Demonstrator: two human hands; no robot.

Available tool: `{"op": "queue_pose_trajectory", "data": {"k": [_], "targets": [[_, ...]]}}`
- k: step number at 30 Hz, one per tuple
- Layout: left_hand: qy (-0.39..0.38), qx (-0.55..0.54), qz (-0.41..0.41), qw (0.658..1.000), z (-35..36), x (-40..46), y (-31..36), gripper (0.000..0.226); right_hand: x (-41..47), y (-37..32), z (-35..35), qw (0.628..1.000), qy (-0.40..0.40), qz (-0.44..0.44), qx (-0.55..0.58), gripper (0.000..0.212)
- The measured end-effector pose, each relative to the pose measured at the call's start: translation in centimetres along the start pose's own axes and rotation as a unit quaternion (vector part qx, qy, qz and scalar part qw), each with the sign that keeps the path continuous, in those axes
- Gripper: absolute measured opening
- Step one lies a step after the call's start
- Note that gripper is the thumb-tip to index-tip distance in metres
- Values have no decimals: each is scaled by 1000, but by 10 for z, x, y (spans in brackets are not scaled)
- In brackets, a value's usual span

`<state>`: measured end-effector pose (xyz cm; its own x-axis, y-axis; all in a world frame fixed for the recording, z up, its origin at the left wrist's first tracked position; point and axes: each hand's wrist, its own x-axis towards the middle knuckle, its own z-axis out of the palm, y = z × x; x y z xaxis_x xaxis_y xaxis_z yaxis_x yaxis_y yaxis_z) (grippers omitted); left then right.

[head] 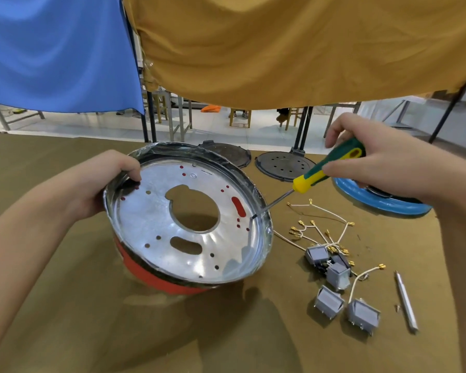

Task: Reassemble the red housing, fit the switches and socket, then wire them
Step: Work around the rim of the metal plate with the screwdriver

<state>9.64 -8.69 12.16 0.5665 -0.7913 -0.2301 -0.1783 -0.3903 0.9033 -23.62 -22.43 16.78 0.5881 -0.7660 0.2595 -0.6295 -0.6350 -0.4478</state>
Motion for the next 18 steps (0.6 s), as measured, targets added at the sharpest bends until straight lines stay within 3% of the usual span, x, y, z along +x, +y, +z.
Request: {"op": "queue_pose_trajectory", "data": {"k": [4,7,11,13,18], "targets": [[9,-13,3,1000,0,-5,3,9,2,0,2,999,39,-1,-17,23],[21,-31,10,999,0,-6,5,12,8,-3,13,994,87,0,-69,38],[32,-48,20,998,-2,-7,7,14,7,-1,16,1000,8,-5,12,19],[36,-51,23,998,-2,-7,8,14,5,2,12,998,-17,-4,57,20],[38,-50,33,998,0,-7,9,18,9,2,15,998,52,5,-29,21]]}}
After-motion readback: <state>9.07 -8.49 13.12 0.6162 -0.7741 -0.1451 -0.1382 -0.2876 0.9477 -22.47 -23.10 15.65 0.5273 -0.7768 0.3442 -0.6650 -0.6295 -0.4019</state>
